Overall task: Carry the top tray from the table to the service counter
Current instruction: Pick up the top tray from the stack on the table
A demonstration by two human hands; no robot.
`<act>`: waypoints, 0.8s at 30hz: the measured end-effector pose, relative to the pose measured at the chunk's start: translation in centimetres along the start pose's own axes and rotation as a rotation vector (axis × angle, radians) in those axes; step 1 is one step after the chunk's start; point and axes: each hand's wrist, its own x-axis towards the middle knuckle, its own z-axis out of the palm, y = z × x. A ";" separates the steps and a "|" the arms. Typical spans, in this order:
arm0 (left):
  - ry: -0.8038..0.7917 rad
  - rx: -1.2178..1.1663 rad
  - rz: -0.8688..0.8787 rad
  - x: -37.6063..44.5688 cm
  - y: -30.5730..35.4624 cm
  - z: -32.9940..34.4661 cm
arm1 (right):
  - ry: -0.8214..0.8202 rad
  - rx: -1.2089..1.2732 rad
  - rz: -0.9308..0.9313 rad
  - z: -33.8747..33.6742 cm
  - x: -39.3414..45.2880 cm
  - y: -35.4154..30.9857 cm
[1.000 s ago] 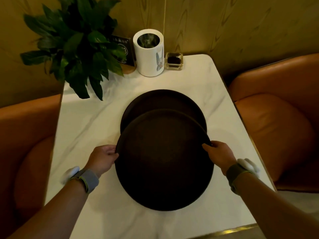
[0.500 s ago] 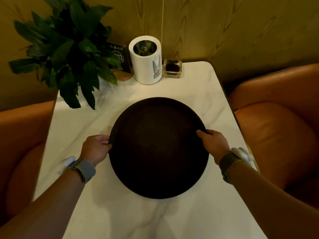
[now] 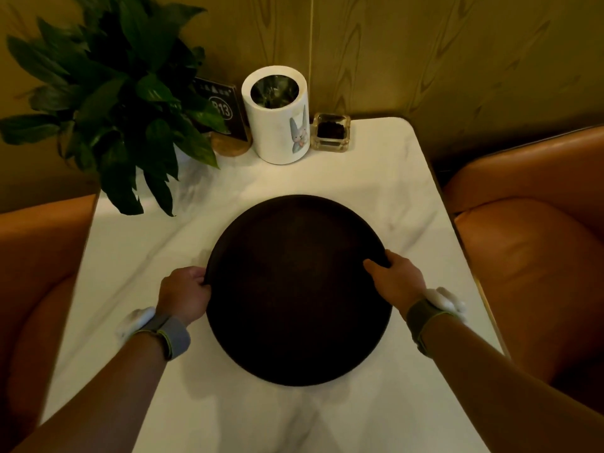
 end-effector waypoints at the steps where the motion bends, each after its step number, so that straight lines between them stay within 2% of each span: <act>1: 0.001 -0.010 -0.002 -0.3 0.1 0.1 | 0.004 -0.019 -0.008 0.0 0.0 0.3; 6: -0.033 -0.240 -0.130 0.5 -1.3 0.0 | -0.011 -0.027 0.001 -0.2 0.4 1.3; 13: -0.073 -0.415 -0.166 3.8 -5.9 1.9 | 0.029 0.044 0.081 -0.2 1.1 2.4; 18: -0.067 -0.464 -0.180 2.0 -2.8 1.2 | 0.037 0.108 0.106 0.0 1.3 2.7; 24: -0.072 -0.471 -0.185 1.9 -2.5 1.2 | 0.052 0.181 0.126 0.3 1.6 2.9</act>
